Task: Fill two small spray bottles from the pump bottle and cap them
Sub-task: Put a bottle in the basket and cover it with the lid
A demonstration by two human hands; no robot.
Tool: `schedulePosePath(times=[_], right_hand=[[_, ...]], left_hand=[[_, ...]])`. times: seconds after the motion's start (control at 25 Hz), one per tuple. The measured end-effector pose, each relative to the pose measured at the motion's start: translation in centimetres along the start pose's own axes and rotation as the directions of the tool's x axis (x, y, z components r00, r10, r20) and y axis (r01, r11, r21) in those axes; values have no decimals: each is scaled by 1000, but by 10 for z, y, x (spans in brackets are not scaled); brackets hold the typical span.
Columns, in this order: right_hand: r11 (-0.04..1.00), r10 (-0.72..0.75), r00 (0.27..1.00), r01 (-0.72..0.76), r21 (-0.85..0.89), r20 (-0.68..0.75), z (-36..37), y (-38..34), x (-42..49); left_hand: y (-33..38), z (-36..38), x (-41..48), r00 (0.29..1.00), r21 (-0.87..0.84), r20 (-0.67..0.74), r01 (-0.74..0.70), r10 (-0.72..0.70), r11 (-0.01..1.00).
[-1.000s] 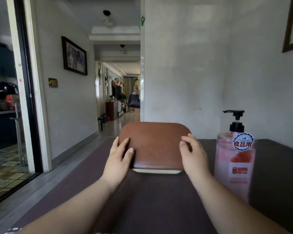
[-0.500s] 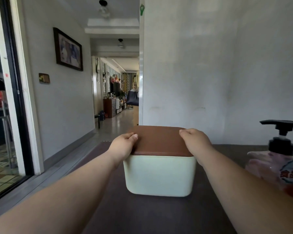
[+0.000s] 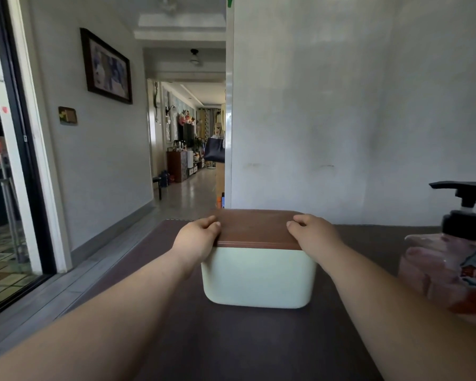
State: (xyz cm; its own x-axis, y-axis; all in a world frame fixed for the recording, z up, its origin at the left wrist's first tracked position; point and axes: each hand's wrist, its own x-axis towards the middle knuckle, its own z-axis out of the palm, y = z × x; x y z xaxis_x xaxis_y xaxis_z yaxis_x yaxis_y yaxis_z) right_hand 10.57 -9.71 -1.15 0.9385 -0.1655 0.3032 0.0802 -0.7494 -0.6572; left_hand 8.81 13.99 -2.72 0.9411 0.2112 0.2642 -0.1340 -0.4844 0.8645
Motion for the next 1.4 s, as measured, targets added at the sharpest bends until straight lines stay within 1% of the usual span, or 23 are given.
schedulePosePath(times=[0.2,0.36,0.48,0.68,1.12,1.28,1.4], right_hand=[[993,-25,999,28,-111,24,1,-2,0],[986,-67,997,61,-152,-37,6,-3,-1],[980,-65,997,55,-189,-50,10,-2,7],[976,-66,996,53,-210,-57,24,2,43],[974,-11,998,-2,-224,-58,61,7,148],[976,-2,998,-11,-218,-58,68,11,165],[976,-5,999,-2,-216,-33,66,13,165]], left_hand=[[-4,0,2,999,80,9,-38,37,996],[-7,5,7,998,85,-18,-61,63,994],[-11,11,16,996,75,-35,-76,79,994],[-19,27,51,994,84,-42,-102,106,991],[-32,60,157,992,103,-46,-116,121,988],[-37,65,173,988,122,-56,-134,141,984],[-38,64,174,991,156,-20,-129,134,979]])
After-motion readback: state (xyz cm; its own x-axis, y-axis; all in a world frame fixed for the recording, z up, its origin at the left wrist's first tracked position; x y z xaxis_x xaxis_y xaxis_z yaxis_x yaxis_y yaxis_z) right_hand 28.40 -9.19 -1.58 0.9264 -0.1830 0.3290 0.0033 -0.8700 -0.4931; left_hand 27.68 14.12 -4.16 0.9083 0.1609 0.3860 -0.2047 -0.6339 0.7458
